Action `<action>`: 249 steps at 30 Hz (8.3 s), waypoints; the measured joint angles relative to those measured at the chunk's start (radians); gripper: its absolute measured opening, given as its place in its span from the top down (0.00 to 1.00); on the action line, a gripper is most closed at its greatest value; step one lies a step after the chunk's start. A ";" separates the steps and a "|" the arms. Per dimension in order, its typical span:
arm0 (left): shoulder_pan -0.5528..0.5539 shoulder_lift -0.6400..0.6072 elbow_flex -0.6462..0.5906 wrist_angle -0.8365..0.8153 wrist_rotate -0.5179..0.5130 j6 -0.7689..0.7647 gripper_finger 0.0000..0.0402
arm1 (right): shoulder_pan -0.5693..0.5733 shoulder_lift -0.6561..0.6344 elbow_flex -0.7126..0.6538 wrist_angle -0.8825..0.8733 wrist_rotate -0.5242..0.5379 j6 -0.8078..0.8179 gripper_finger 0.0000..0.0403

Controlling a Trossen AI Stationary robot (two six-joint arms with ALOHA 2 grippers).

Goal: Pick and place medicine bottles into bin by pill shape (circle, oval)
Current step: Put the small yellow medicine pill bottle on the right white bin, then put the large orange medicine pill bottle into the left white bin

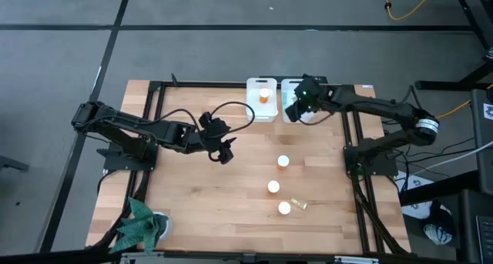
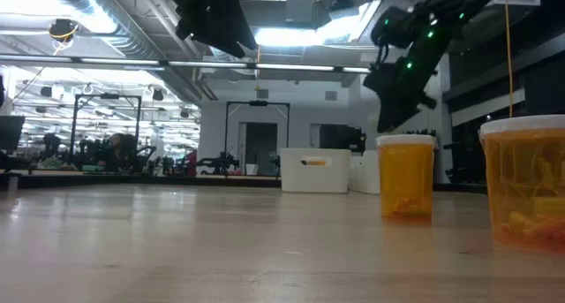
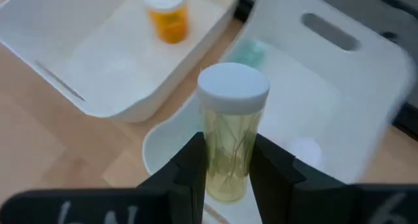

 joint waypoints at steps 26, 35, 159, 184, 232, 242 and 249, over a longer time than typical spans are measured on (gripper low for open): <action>0.000 0.000 0.000 -0.001 0.000 0.003 0.50 | -0.123 0.102 0.000 0.052 -0.167 -0.043 0.49; 0.000 0.000 0.000 -0.001 0.000 0.003 0.50 | 0.166 -0.108 0.000 -0.174 -0.275 0.057 0.51; 0.000 0.000 0.000 -0.005 0.000 0.003 0.50 | 0.054 -0.016 0.000 0.005 -0.133 -0.037 0.42; -0.002 0.000 0.000 -0.007 0.000 -0.005 0.50 | 0.968 -0.029 0.000 -0.308 0.204 0.567 0.42; -0.002 0.000 0.000 -0.012 0.000 0.003 0.50 | 0.759 0.360 -0.001 0.297 0.182 0.097 0.42; -0.002 0.000 0.000 -0.012 0.000 0.003 0.50 | 0.755 0.360 -0.001 0.330 0.183 0.089 0.42; -0.002 0.000 0.000 -0.012 0.000 0.003 0.50 | 0.754 0.360 -0.001 0.360 0.191 0.089 0.42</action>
